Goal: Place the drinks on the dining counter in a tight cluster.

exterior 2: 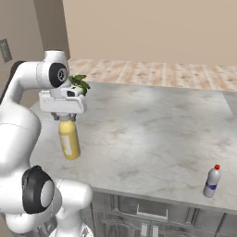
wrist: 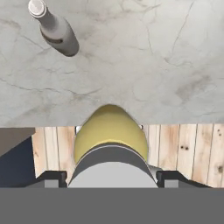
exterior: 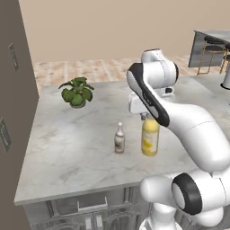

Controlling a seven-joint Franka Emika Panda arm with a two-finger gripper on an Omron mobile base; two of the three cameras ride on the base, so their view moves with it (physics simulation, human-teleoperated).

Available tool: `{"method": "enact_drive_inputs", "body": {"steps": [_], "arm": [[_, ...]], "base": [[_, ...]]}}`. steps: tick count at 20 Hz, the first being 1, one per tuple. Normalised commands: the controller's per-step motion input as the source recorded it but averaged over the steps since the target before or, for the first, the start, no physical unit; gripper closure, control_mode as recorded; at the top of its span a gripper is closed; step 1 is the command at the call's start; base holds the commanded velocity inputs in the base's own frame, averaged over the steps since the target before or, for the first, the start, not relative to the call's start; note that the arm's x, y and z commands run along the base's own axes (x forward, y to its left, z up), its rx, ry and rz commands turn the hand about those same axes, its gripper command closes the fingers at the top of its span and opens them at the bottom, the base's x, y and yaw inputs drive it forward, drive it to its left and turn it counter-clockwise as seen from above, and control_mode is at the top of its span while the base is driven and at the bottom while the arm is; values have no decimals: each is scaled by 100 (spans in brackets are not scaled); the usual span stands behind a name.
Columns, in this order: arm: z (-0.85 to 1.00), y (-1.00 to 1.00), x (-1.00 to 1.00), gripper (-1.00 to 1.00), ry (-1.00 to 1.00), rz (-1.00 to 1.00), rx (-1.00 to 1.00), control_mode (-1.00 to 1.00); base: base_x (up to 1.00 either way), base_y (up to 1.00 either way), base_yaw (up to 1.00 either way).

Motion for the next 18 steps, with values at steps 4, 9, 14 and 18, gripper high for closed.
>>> {"method": "enact_drive_inputs", "body": {"steps": [4,9,14,18], "arm": [[0,-100,1,100,0,0,-2,-100],[10,-75,-5,100,0,0,0,-100],[2,0,-13,100,0,0,0,-100],[0,0,-14,100,-1,0,0,-100]], "base": [[0,0,0],[0,0,0],[0,0,0],[0,0,0]]}}
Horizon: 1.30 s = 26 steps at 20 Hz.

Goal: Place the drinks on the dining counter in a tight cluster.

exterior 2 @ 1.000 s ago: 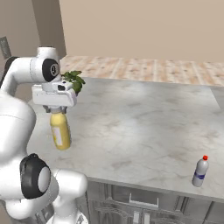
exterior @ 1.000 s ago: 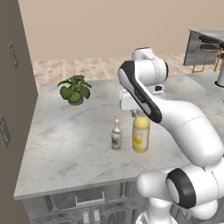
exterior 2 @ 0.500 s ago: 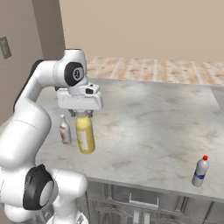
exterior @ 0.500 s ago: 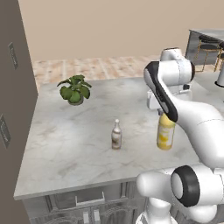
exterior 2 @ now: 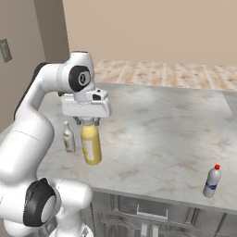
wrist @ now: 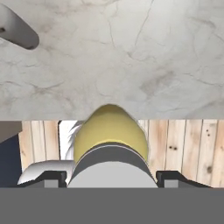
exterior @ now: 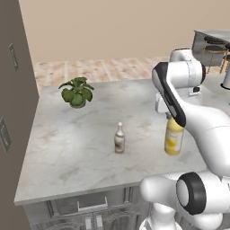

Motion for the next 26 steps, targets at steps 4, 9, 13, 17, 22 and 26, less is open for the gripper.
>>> {"method": "enact_drive_inputs", "body": {"steps": [4,9,13,17,22,26], "arm": [[0,0,0,100,0,0,0,100],[0,0,0,100,0,0,0,100],[0,0,0,100,0,0,0,100],[0,0,0,100,0,0,0,100],[0,0,0,100,0,0,0,100],[0,0,0,100,0,0,0,100]], "base": [[-83,-14,-3],[-99,-18,-33],[-84,-1,-68],[-51,-24,-61],[10,-96,-10],[40,-100,21]]}}
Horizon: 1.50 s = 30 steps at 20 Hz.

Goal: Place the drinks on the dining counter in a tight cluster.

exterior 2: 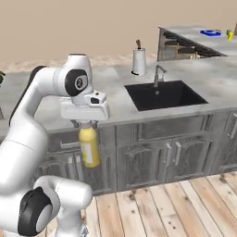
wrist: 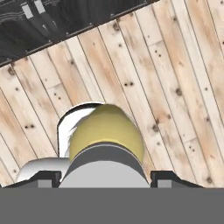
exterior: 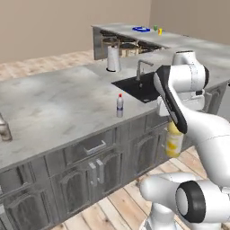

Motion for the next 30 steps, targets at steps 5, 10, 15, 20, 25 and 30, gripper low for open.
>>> {"method": "enact_drive_inputs", "body": {"steps": [5,10,15,20,25,30], "arm": [[0,0,0,100,0,0,0,100],[0,0,0,100,0,0,0,100],[0,0,0,100,0,0,0,100],[0,0,0,100,0,0,0,100],[0,0,0,100,0,0,0,100],[0,0,0,100,0,0,0,100]], "base": [[73,-100,28],[91,-79,42],[16,-100,14],[6,-100,-8],[5,-100,-11],[0,-100,-8]]}}
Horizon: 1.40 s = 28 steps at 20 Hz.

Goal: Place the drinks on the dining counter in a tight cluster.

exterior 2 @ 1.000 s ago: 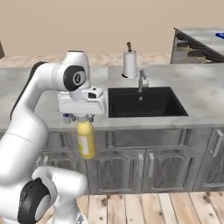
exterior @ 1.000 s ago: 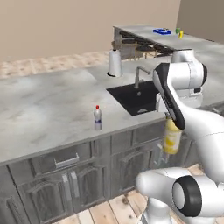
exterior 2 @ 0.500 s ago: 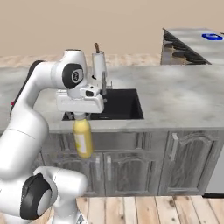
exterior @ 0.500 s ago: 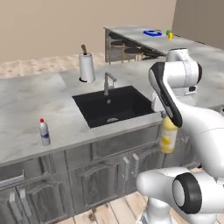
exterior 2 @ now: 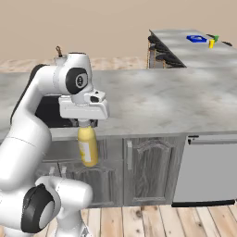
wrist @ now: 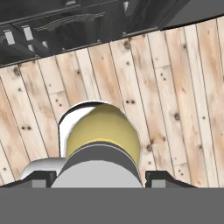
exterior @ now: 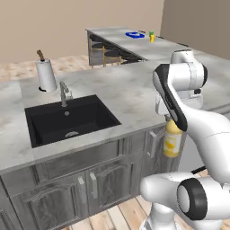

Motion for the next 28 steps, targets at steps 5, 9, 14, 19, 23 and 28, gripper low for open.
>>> {"method": "enact_drive_inputs", "body": {"steps": [5,9,14,19,23,28], "arm": [[0,0,0,100,0,0,0,100],[0,0,0,100,0,0,0,100],[0,0,0,100,0,0,0,100],[0,0,0,100,0,0,0,100],[0,0,0,100,0,0,0,100],[0,0,0,100,0,0,0,100]], "base": [[0,-100,-5],[2,-100,-24],[10,-100,-28],[20,-100,0],[39,-100,12],[52,-100,14]]}}
